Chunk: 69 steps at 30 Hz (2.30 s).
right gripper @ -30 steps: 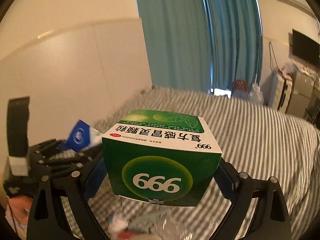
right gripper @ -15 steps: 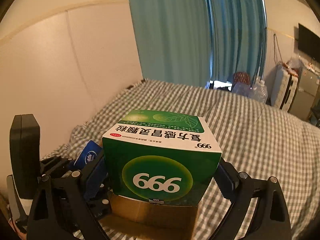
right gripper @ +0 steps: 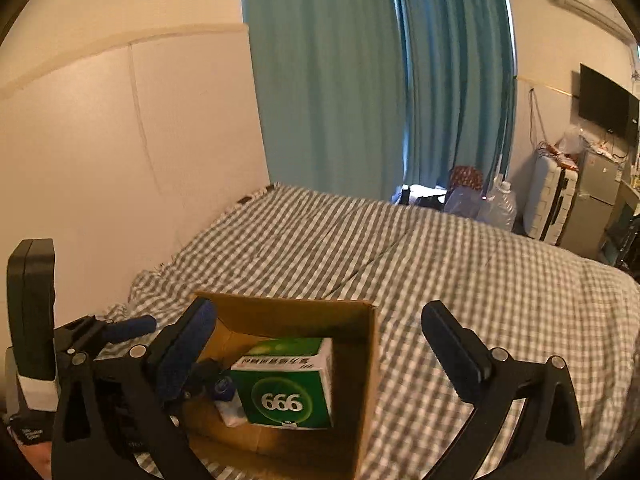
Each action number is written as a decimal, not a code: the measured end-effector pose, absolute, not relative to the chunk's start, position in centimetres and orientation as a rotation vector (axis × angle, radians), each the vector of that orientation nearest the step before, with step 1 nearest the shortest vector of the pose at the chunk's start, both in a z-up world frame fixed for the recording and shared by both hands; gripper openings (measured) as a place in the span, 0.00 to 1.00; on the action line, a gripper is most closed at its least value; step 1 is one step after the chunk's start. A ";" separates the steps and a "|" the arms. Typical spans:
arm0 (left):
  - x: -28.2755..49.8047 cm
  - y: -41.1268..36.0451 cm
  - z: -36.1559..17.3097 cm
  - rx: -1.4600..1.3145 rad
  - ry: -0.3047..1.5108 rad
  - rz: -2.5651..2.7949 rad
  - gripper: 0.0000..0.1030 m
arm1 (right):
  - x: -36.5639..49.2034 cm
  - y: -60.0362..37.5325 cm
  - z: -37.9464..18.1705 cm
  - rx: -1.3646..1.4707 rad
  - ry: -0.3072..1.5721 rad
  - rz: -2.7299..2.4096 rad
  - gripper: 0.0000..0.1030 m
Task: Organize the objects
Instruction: 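Lower both held items into the cardboard box and open both tools, then grasp the white figurine with the left tool while the right tool grasps the tape roll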
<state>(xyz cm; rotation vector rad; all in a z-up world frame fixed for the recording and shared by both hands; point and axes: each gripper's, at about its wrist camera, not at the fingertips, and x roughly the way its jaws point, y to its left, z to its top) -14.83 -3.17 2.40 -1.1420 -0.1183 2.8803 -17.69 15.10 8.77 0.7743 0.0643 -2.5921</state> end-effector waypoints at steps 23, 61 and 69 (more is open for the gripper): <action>3.4 -0.7 -8.2 -1.364 0.085 2.986 0.90 | 1.7 19.2 0.6 1.028 0.320 -2.535 1.00; -0.5 -2.0 -16.1 -1.543 -0.293 2.634 0.52 | 1.9 20.5 -4.9 1.205 0.202 -2.344 0.83; 1.7 -3.1 -10.6 -1.439 -0.326 2.794 0.52 | 2.6 21.7 -2.9 1.130 0.198 -2.380 0.83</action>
